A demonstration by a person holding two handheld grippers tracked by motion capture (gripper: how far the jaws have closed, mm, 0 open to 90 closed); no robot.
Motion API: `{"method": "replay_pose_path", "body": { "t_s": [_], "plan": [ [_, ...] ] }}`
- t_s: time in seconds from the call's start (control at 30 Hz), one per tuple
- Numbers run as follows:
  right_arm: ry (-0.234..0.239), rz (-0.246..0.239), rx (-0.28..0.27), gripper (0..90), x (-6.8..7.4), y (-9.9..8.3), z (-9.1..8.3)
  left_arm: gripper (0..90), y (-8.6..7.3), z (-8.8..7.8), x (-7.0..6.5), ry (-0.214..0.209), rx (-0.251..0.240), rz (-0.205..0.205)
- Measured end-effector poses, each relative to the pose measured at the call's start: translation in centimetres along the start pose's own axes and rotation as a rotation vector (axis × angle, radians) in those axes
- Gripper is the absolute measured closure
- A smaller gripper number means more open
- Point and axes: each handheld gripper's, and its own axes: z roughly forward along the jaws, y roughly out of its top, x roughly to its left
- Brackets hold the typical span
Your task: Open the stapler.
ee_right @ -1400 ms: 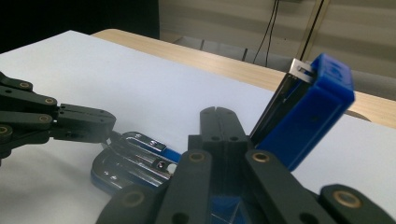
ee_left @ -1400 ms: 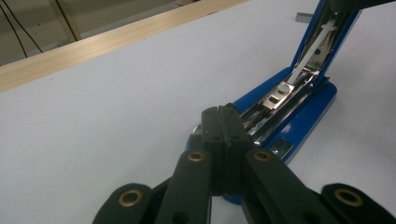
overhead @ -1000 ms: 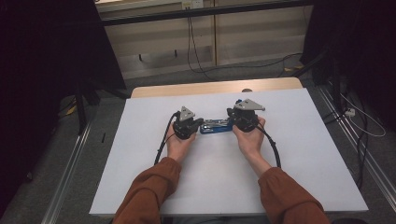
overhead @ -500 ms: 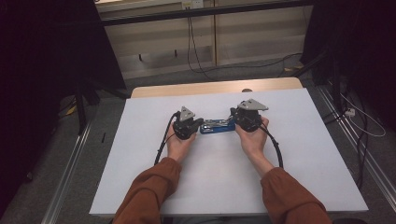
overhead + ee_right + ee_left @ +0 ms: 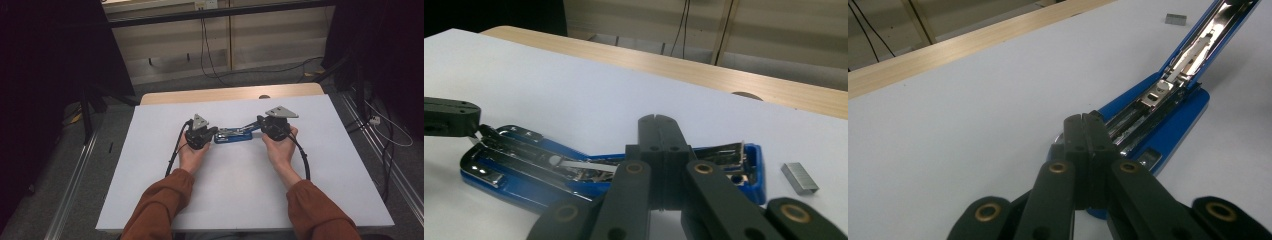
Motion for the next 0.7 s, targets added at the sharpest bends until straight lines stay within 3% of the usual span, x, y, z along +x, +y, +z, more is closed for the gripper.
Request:
{"method": "replay_pose_path", "body": {
  "t_s": [0.7],
  "plan": [
    [-0.018, -0.012, 0.029, 90.0, -1.5, -0.7, -0.2, 90.0, -0.1, 0.0, -0.1, 0.009, -0.001, -0.001]
  ]
}}
